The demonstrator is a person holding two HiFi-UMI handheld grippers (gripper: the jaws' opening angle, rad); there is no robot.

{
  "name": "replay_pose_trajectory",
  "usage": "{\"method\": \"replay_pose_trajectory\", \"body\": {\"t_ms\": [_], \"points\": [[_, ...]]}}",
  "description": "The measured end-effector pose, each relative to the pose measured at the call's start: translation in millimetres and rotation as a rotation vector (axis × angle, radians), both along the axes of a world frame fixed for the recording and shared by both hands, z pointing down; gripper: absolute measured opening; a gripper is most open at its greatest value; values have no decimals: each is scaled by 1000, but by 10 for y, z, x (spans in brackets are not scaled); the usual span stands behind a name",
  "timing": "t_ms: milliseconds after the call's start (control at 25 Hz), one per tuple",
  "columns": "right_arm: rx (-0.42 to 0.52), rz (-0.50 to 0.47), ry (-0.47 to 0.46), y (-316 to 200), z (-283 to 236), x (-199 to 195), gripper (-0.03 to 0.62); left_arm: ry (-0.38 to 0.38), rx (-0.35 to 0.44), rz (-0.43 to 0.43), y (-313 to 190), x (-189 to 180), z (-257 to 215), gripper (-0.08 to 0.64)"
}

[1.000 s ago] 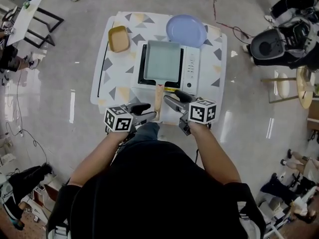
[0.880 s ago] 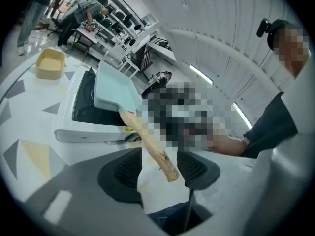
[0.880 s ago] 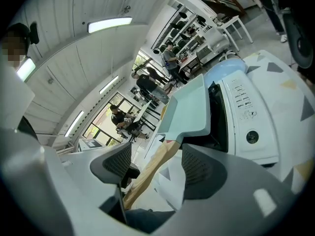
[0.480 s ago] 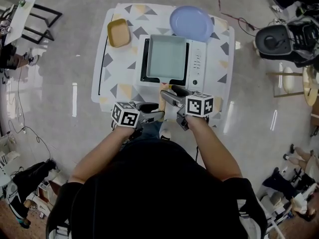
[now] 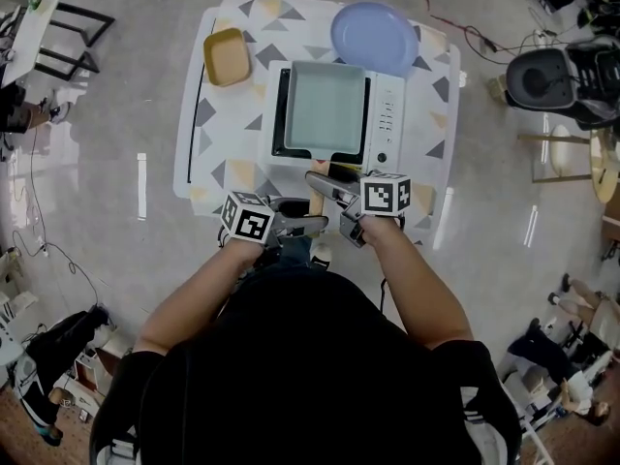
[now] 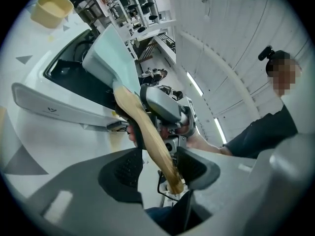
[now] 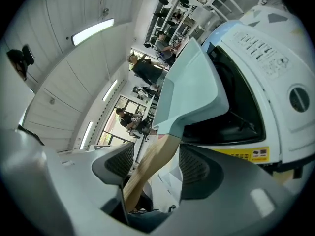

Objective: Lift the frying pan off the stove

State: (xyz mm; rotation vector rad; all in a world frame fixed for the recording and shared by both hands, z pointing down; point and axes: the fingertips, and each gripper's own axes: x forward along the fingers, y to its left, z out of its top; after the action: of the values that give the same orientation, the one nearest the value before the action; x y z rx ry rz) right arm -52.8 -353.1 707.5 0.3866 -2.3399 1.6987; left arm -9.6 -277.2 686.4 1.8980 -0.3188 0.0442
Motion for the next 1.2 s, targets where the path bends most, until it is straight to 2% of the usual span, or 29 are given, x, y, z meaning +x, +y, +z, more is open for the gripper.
{"method": "replay_pose_trajectory", "body": {"t_ms": [400, 640, 1200], "points": [[-103, -28, -98, 13, 34, -178, 269, 73, -32, 53, 31, 69, -15, 172], [-168, 7, -139, -6, 56, -200, 232, 100, -57, 64, 39, 73, -11, 161], [-212, 65, -184, 70, -65, -180, 233, 150, -53, 49, 120, 75, -202, 167]]}}
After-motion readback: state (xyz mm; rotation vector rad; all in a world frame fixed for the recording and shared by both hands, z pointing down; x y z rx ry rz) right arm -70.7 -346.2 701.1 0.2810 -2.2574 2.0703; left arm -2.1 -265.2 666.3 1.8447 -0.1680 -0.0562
